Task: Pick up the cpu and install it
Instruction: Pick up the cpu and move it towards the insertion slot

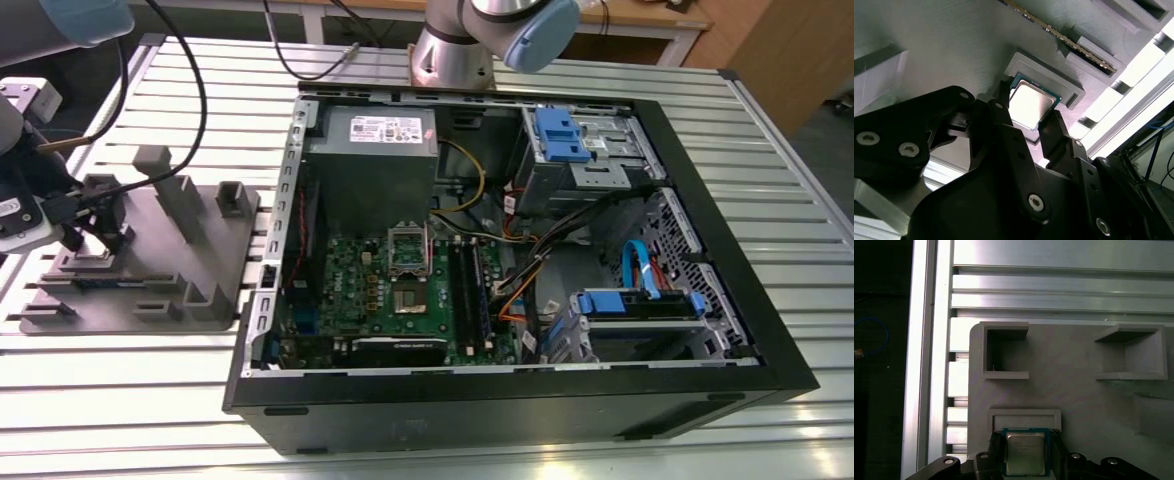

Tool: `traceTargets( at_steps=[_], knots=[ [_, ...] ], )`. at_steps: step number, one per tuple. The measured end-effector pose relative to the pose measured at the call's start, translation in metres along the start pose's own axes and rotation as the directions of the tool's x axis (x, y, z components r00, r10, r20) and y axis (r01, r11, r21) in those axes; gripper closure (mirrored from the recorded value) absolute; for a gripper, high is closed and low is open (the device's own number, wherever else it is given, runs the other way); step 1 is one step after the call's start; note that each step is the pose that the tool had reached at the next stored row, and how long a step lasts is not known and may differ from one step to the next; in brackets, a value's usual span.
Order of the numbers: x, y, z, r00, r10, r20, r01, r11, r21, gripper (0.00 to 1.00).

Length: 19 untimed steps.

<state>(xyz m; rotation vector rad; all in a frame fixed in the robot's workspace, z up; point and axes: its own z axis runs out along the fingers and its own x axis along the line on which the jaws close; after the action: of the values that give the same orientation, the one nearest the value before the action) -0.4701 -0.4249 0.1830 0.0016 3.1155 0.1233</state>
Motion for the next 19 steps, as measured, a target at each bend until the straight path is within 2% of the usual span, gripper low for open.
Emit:
traceTargets(
  at_steps=[12,19],
  knots=[
    [0.0000,0.0000,-0.0003,1.0000,0.000,0.0002,0.000,1.0000,0.0007,0.53],
    [-0.0003,0.0010,-0.0125,1.0000,0.000,0.0000,0.000,1.0000,0.0012,0.53]
  ],
)
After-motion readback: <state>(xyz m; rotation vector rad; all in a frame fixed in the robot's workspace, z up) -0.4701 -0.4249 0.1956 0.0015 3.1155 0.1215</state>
